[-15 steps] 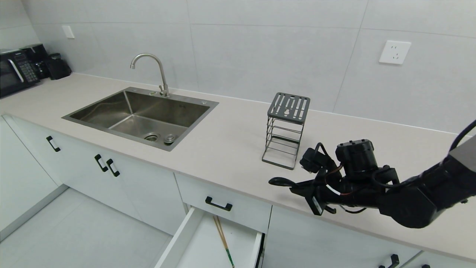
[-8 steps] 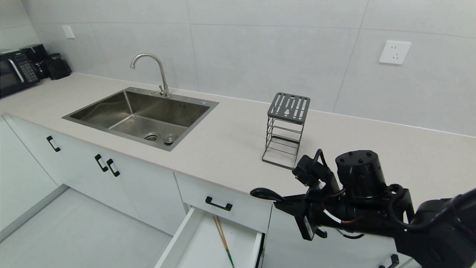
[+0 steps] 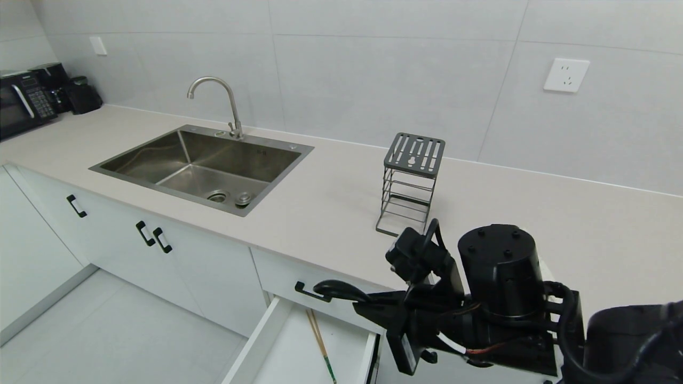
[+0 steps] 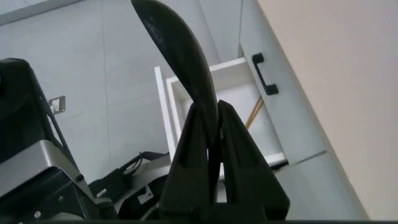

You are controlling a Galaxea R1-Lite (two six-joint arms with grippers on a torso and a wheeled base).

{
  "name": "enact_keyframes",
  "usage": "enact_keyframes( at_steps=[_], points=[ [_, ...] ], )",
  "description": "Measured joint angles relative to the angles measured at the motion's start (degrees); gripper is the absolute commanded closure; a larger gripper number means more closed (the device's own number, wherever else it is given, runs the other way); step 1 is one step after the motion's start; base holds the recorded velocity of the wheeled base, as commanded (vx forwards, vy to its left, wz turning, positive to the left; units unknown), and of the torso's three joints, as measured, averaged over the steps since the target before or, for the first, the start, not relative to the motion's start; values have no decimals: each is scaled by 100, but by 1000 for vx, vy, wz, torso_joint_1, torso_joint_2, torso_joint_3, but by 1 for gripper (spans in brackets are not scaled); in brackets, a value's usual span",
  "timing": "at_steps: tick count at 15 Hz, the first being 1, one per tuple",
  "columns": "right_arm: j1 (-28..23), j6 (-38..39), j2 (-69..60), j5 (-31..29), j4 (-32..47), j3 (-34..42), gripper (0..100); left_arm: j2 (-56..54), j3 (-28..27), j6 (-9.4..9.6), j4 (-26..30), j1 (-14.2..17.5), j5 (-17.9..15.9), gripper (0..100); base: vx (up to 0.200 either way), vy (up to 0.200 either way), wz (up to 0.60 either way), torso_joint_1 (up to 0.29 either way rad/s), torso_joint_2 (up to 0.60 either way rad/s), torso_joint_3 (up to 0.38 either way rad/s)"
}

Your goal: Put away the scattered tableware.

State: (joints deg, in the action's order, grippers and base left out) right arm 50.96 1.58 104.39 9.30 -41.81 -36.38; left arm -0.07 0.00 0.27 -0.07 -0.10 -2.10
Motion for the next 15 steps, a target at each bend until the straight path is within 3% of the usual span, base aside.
enact_keyframes(
  at_steps=[4, 12, 15],
  points=[
    [662, -453, 137, -296, 11, -246, 100, 0, 0, -2, 0, 0, 0, 0, 0, 0, 0, 0, 0, 0],
    [868, -596, 669, -391, 144, -1070, 100, 0, 0, -2, 0, 0, 0, 0, 0, 0, 0, 0, 0, 0],
    [951, -1020, 781, -556, 399, -1200, 100, 0, 0, 0, 0, 0, 0, 0, 0, 0, 0, 0, 0, 0]
  ],
)
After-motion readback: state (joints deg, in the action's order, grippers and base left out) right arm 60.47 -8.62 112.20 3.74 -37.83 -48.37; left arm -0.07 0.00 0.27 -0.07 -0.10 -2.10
